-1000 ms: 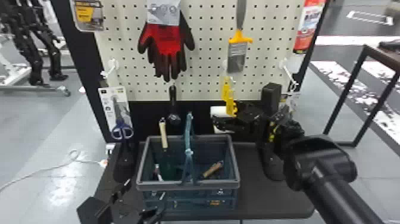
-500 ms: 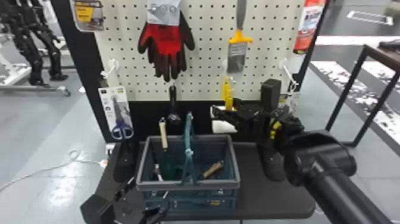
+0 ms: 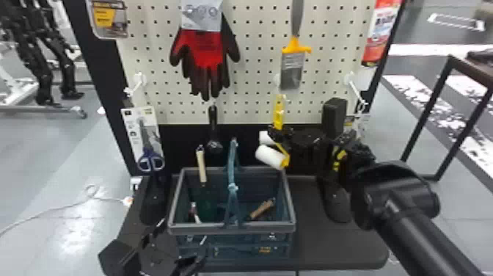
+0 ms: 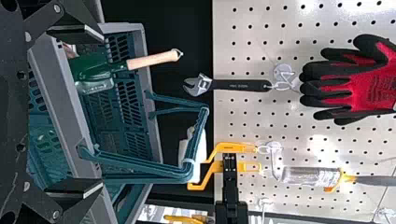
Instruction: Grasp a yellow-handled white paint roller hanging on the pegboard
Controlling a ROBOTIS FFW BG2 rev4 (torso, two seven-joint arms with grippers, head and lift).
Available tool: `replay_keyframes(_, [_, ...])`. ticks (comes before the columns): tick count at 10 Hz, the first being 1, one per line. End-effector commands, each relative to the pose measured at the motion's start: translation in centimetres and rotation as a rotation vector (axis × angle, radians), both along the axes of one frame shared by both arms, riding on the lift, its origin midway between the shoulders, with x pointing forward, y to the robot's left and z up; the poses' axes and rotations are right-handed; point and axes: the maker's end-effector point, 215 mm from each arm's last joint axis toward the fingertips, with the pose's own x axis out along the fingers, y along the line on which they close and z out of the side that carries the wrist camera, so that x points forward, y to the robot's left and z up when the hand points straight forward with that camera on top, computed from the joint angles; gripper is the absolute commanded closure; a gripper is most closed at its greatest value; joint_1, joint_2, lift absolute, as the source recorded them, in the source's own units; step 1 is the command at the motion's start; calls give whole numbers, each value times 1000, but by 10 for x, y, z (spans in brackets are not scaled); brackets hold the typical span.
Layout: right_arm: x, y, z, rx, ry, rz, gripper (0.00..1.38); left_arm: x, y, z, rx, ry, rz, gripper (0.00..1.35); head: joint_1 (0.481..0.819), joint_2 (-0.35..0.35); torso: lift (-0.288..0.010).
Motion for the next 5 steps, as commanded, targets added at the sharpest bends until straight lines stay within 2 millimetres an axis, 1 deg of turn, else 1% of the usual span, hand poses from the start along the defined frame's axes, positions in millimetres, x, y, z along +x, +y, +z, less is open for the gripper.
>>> replay_keyframes(1, [0,0,0,1,1,1,1217,0,-1,0,-1,0,-1,208,549,0,-100])
replay_keyframes(5, [-2,0,-3,7,5,2,1219,0,-1,1,-1,-3,-1,208,549,0,-100])
